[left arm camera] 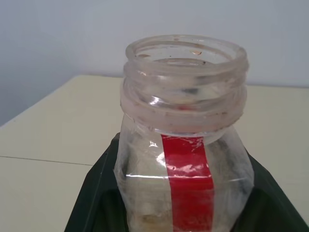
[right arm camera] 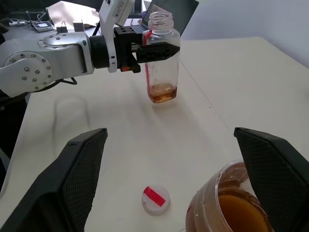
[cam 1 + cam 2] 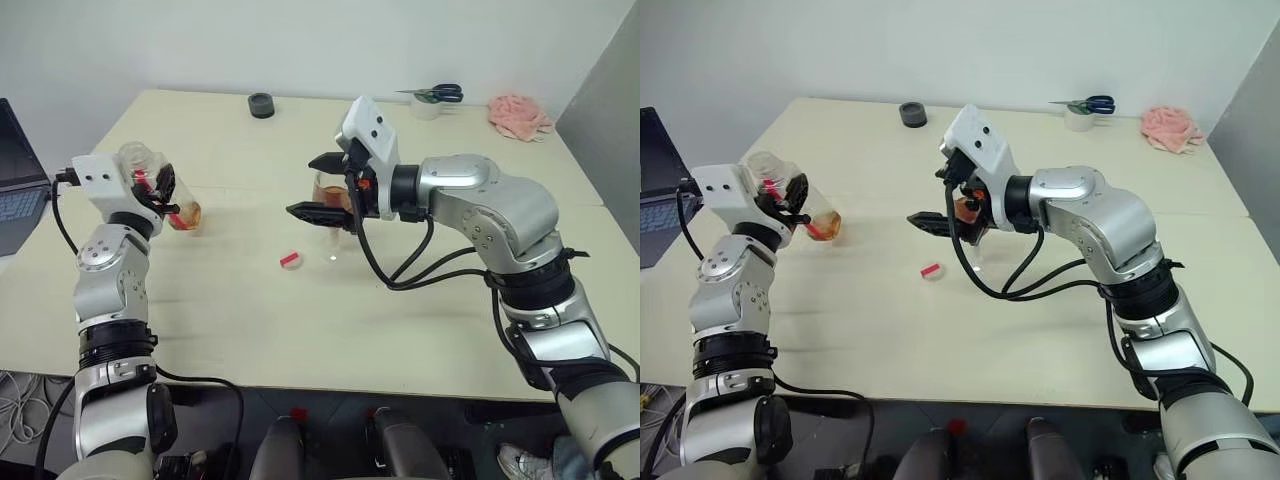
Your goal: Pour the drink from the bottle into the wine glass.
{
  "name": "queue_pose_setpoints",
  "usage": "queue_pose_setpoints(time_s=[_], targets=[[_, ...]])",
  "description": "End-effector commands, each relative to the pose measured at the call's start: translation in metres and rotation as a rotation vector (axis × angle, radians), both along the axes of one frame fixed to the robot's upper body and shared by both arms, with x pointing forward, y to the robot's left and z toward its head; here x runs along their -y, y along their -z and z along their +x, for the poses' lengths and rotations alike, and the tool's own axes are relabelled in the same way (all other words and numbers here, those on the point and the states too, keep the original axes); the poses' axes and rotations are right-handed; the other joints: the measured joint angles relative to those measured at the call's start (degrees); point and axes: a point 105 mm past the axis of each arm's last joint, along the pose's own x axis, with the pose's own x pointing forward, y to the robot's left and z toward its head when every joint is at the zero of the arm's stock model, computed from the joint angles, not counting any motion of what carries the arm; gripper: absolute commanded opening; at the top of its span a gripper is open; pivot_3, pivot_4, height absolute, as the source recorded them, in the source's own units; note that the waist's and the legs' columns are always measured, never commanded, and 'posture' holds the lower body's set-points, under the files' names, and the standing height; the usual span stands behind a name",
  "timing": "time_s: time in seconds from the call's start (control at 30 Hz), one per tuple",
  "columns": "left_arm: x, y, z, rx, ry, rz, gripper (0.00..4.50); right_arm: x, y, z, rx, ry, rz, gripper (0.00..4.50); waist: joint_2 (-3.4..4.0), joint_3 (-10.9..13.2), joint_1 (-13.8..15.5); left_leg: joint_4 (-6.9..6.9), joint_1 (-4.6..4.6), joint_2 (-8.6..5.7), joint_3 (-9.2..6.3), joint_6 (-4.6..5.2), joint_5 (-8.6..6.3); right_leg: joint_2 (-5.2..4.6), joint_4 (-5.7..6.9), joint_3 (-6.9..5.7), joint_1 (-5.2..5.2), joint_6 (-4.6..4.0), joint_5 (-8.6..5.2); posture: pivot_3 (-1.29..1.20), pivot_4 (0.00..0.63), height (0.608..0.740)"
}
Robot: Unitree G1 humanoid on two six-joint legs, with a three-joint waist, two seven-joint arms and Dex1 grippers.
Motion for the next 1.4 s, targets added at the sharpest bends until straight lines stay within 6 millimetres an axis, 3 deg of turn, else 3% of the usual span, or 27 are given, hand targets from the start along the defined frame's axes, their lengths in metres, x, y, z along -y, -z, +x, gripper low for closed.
queue_pose_setpoints(time_s=[0.03,0.23,0.5,0.53,1.13,1.3,1.4], targets=[[0.000,-0.012,-0.003,0.030,0.018,-0.002,1.82,0.001,-0.020,-0.002,0.075,0.000,0.032,4.50,0.00,0.00,-0.05,0.00,0.00,0.00,0.00,0.00,0.00,0.00,0.00,0.00,0.00,0.00,0.00,0.00,0.150,0.740],[-0.001,-0.008,0.000,0.010,0.024,0.008,1.82,0.004,-0.022,0.000,0.082,0.018,0.039,4.50,0.00,0.00,-0.09,-0.01,0.00,0.00,0.00,0.00,0.00,0.00,-0.01,0.00,0.00,0.00,0.00,0.00,0.150,0.740],[-0.003,-0.001,0.001,-0.021,0.016,0.029,4.35,0.006,-0.021,0.002,0.085,0.032,0.041,4.50,0.00,0.00,-0.11,-0.04,0.01,0.00,0.01,0.00,0.00,0.01,-0.01,0.00,0.00,0.00,0.00,0.00,0.150,0.740],[-0.002,-0.001,0.000,-0.023,0.020,0.034,4.47,0.006,-0.022,0.003,0.085,0.032,0.045,4.50,0.00,0.00,-0.12,-0.04,0.01,0.00,0.01,0.00,0.00,0.01,-0.01,0.00,0.00,0.00,0.00,0.00,0.150,0.740],[-0.003,-0.005,-0.042,-0.046,0.069,0.084,4.47,0.020,-0.027,0.016,0.126,0.084,0.042,4.50,0.00,0.00,-0.24,-0.10,0.03,0.06,0.01,0.00,0.00,0.00,-0.06,0.02,-0.01,0.00,-0.01,0.00,0.150,0.740],[-0.012,-0.017,-0.060,-0.056,0.088,0.140,4.47,0.033,-0.028,0.023,0.137,0.117,0.028,4.50,0.00,0.01,-0.26,-0.13,0.05,0.07,0.03,0.00,0.00,0.01,-0.07,0.03,-0.01,0.00,-0.01,0.00,0.150,0.740],[-0.005,-0.029,-0.074,-0.056,0.178,0.185,4.47,0.048,-0.029,0.028,0.150,0.149,0.023,4.50,0.01,0.02,-0.27,-0.15,0.05,0.08,0.05,0.00,0.00,0.03,-0.10,0.04,-0.02,-0.01,-0.02,0.00,0.150,0.740]])
